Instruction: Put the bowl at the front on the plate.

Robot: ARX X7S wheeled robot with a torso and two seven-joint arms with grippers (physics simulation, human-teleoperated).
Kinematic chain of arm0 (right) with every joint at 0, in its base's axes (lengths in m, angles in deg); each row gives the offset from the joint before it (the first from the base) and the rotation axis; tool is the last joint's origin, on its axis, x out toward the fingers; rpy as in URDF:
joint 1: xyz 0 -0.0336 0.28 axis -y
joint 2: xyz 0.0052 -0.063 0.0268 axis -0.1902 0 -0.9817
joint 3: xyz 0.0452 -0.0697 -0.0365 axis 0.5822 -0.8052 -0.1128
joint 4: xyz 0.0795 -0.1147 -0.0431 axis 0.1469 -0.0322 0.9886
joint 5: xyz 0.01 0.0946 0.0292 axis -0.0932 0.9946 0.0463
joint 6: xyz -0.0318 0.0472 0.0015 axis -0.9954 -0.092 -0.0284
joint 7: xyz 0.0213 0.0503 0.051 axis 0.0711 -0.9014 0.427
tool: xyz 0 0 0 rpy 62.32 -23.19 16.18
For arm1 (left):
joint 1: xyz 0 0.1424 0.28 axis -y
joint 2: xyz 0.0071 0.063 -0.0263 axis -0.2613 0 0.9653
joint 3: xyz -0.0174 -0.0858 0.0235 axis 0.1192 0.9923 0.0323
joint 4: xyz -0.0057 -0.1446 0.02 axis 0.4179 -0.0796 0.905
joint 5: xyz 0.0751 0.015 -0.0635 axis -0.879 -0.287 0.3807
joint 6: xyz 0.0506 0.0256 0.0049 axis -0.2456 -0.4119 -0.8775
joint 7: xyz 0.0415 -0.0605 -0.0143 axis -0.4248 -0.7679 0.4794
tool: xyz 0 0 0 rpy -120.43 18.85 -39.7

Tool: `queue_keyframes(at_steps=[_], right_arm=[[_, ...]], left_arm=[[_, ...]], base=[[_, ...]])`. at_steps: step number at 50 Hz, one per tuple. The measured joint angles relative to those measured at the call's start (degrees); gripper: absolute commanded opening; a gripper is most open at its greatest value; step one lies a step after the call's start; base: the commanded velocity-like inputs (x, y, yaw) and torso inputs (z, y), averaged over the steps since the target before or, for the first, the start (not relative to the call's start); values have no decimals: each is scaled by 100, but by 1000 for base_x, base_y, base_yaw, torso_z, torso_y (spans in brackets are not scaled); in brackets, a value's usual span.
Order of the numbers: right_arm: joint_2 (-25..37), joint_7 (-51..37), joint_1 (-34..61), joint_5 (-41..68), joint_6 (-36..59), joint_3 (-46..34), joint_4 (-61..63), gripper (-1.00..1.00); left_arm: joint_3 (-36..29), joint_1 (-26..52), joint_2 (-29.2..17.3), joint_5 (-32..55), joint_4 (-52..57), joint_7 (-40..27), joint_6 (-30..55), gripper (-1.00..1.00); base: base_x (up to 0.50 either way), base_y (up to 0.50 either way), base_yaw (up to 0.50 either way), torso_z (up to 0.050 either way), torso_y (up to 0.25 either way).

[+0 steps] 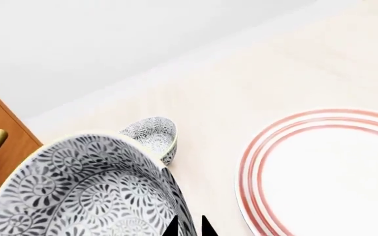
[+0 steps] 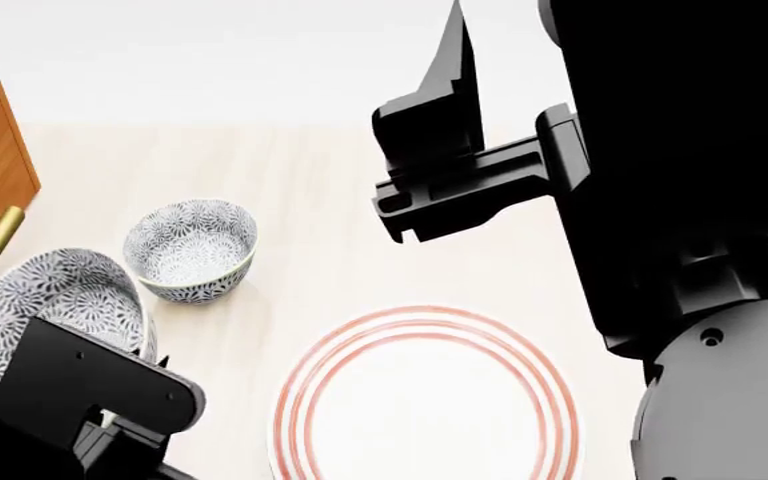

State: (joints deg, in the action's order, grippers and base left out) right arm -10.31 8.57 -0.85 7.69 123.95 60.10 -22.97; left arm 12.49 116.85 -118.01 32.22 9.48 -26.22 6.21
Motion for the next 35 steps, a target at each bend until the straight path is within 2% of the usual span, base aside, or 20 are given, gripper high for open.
queue_keyframes(at_steps=[20,35], right_arm=[[36,-7,-35,-11,-61,-17,47,100],[75,-7,-75,-22,-111,-21,90,100]], left_arm=[[-243,517,119,-125,109,279,140,-100],[-374,990,443,-159,-64,372,276,-100]], base=[[0,0,0,0,0],[0,0,0,0,1]])
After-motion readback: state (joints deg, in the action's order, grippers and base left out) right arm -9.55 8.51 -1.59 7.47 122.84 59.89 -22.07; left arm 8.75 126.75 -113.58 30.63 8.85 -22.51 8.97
